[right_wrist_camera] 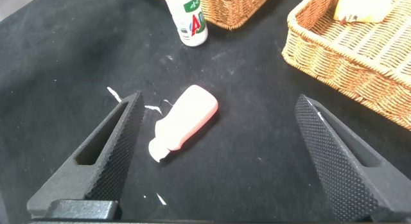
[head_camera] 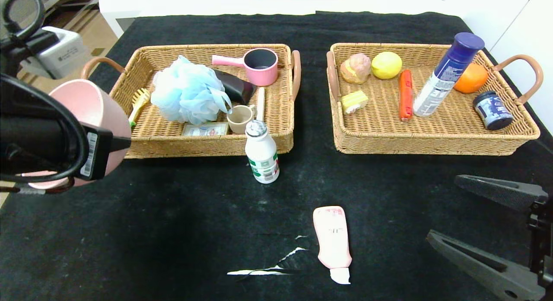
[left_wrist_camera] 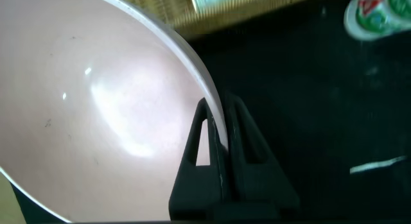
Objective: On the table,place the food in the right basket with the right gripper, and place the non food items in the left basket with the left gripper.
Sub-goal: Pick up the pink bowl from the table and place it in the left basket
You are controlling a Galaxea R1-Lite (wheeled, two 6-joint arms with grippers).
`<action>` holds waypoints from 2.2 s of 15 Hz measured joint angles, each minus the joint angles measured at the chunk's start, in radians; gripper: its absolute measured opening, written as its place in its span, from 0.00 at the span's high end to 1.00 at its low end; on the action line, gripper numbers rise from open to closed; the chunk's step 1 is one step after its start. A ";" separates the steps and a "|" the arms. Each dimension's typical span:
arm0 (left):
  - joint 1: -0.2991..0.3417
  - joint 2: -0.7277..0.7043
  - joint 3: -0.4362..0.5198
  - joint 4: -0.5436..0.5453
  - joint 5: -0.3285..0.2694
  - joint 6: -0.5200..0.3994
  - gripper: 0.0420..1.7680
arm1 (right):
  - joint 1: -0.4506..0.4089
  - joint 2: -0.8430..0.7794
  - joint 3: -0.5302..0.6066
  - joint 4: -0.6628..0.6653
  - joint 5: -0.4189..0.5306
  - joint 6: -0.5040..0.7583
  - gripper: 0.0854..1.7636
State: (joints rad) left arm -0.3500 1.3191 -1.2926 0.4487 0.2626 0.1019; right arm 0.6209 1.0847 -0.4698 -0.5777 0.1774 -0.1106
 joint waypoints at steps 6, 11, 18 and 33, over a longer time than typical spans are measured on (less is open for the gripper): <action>0.075 0.113 -0.050 -0.211 -0.006 0.057 0.93 | 0.001 0.000 0.004 0.000 0.001 0.000 0.03; 0.116 0.213 -0.103 -0.341 -0.030 0.071 0.93 | 0.002 0.001 0.004 0.000 0.000 -0.001 0.03; 0.143 0.347 -0.164 -0.450 -0.049 0.069 0.93 | 0.000 0.001 0.003 0.000 0.000 0.000 0.03; 0.176 0.424 -0.173 -0.480 -0.088 0.055 0.50 | 0.000 0.001 0.002 0.003 0.001 0.001 0.03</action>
State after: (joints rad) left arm -0.1740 1.7428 -1.4653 -0.0317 0.1749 0.1572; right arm 0.6209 1.0862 -0.4674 -0.5749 0.1783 -0.1096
